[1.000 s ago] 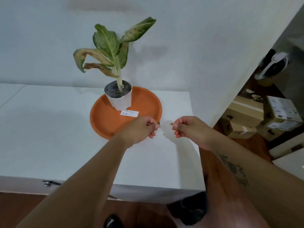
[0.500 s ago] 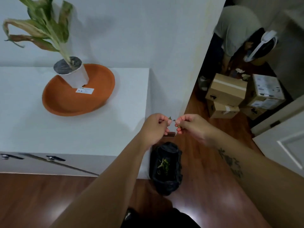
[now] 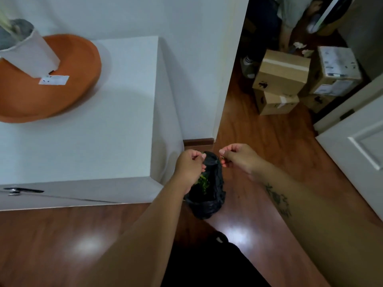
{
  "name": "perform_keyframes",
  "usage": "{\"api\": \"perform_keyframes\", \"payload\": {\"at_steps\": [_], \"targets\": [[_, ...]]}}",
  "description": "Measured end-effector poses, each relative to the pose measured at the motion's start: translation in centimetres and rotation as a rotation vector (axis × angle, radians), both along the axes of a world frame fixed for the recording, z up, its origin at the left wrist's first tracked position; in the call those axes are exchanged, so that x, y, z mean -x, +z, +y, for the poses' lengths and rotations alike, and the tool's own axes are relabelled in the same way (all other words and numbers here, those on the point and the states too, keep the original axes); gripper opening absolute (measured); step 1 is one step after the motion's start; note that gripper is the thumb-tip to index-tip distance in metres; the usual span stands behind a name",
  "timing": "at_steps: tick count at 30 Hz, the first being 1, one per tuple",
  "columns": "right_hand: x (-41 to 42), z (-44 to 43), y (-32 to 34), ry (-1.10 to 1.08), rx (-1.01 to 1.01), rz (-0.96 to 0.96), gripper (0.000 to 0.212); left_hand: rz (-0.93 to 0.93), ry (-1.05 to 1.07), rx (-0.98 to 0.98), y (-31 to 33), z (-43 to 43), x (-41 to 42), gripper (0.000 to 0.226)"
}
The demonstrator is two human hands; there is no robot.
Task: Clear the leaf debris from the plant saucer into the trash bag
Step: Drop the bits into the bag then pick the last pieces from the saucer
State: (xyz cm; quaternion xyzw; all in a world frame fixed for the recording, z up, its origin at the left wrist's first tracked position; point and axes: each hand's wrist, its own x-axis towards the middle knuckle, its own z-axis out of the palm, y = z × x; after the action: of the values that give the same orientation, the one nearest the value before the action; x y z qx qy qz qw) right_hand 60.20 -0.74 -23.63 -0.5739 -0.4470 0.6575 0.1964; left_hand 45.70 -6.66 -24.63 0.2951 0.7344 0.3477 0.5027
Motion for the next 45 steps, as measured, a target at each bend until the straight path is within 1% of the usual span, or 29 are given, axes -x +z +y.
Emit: {"api": "perform_keyframes", "payload": {"at_steps": [5, 8, 11, 13, 15, 19, 22, 24, 26, 28, 31, 36, 39, 42, 45], "targets": [[0.8, 0.7, -8.2, -0.030, 0.017, -0.120, 0.013, 0.038, -0.048, 0.080, -8.2, 0.2, 0.5, 0.020], [1.2, 0.6, -13.9, -0.030, -0.023, -0.208, 0.012, 0.096, -0.067, 0.114, -13.8, 0.4, 0.8, 0.023], [1.1, 0.2, -20.7, 0.004, -0.074, -0.273, 0.011, 0.151, -0.117, 0.126, -20.3, 0.9, 0.9, 0.019], [0.9, -0.2, -22.7, 0.068, -0.097, -0.306, 0.015, 0.172, -0.156, 0.130, -21.6, 0.7, 1.1, 0.020], [0.4, -0.5, -25.7, 0.090, -0.083, -0.309, 0.018, 0.205, -0.201, 0.126, -24.3, 0.9, 0.9, 0.023], [-0.6, -0.7, -29.2, 0.125, -0.085, -0.372, 0.010, 0.305, -0.223, 0.104, -27.5, 1.3, 1.1, 0.010], [-0.9, -0.7, -29.9, 0.119, -0.093, -0.357, 0.006, 0.346, -0.245, 0.098, -28.3, 1.8, 1.3, 0.011], [-0.9, -0.7, -29.4, 0.123, -0.092, -0.337, 0.006, 0.353, -0.238, 0.102, -28.2, 1.9, 1.3, 0.015], [-1.0, -0.9, -28.0, 0.106, -0.088, -0.331, 0.008, 0.367, -0.239, 0.095, -27.5, 2.0, 1.4, 0.011], [-1.1, -1.2, -26.2, 0.112, -0.075, -0.329, 0.008, 0.358, -0.248, 0.091, -26.1, 2.0, 1.2, 0.008], [-1.6, -1.2, -21.8, 0.108, -0.097, -0.337, 0.013, 0.332, -0.272, 0.049, -22.6, 1.8, 0.9, 0.009], [-1.8, -0.8, -10.8, 0.070, -0.188, -0.387, 0.019, 0.183, -0.227, -0.024, -12.5, 0.7, 0.0, 0.017], [-1.4, 0.1, -4.4, 0.072, -0.269, -0.409, 0.015, 0.107, -0.188, -0.063, -6.3, 0.7, -1.0, 0.022], [-0.3, 1.1, 2.2, 0.063, -0.347, -0.402, 0.016, 0.085, -0.194, -0.124, 0.4, 1.2, -1.3, 0.025], [0.9, 2.3, 6.9, 0.033, -0.403, -0.354, 0.013, 0.136, -0.193, -0.227, 5.7, 2.2, -0.6, 0.023]]}}
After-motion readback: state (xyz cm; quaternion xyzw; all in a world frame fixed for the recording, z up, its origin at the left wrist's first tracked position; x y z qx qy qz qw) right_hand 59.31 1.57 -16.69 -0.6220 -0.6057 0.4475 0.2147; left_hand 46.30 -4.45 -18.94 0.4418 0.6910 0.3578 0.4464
